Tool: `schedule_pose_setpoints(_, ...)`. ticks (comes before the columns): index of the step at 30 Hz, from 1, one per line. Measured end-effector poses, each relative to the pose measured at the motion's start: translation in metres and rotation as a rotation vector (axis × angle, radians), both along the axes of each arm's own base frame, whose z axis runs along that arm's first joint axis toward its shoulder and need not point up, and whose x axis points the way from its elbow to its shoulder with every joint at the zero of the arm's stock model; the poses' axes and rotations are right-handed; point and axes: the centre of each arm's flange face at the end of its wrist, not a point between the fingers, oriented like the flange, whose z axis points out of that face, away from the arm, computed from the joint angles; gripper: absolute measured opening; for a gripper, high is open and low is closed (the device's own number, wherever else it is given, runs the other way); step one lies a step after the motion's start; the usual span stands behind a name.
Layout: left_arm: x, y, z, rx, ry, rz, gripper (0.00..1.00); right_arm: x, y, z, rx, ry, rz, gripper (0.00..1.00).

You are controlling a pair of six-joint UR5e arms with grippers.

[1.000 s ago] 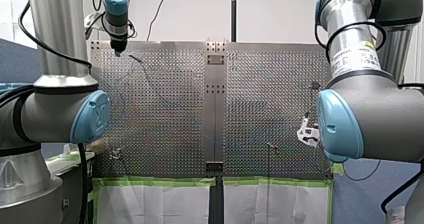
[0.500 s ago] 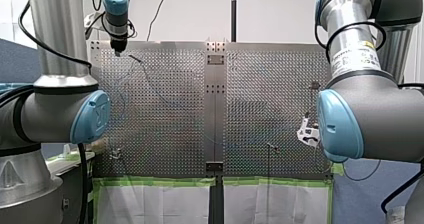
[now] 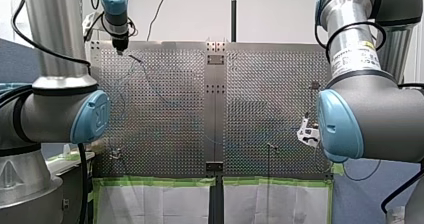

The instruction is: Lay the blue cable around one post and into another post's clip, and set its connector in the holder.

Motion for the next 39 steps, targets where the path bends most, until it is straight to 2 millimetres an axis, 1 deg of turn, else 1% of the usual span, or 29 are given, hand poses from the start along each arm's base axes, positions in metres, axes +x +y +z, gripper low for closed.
schedule_pose_setpoints(13,-0.036,-0.031,-0.008,-0.133,-0.131,-0.141,1.0,0.0,0.001,-0.001,0.003,0.016,-0.002,0.0)
schedule_pose_setpoints(17,-0.039,-0.041,-0.019,-0.173,-0.135,-0.186,1.0,0.0,0.001,-0.002,0.009,0.031,-0.004,0.0)
schedule_pose_setpoints(23,-0.033,-0.06,-0.051,-0.237,-0.093,-0.257,1.0,0.0,0.004,-0.005,0.028,0.063,-0.008,0.0)
schedule_pose_setpoints(28,-0.031,-0.077,-0.081,-0.277,-0.046,-0.308,1.0,0.0,0.005,-0.006,0.039,0.076,-0.012,0.0)
schedule_pose_setpoints(34,-0.031,-0.091,-0.121,-0.304,0.008,-0.304,1.0,0.0,0.008,-0.009,0.048,0.098,-0.015,0.0)
schedule_pose_setpoints(39,-0.036,-0.103,-0.157,-0.33,0.054,-0.283,1.0,0.0,0.01,-0.01,0.049,0.106,-0.015,0.0)
